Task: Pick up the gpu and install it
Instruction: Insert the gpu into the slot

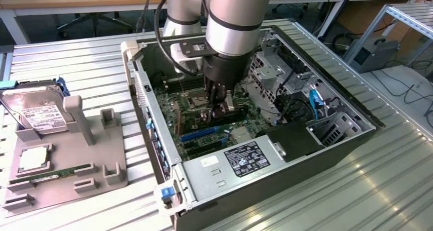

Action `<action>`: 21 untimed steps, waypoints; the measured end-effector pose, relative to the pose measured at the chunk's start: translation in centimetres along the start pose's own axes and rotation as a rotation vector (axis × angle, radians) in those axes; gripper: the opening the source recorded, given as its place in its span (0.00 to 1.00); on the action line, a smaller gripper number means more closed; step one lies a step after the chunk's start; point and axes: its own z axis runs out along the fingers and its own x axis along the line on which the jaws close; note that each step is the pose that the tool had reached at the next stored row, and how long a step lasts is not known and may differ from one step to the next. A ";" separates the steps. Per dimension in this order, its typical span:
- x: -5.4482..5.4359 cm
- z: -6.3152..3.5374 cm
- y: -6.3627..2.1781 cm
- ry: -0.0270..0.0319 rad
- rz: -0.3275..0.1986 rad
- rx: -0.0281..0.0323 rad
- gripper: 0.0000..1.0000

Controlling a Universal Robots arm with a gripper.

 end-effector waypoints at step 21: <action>-0.9 1.33 0.78 0.0057 -0.024 0.0005 0.27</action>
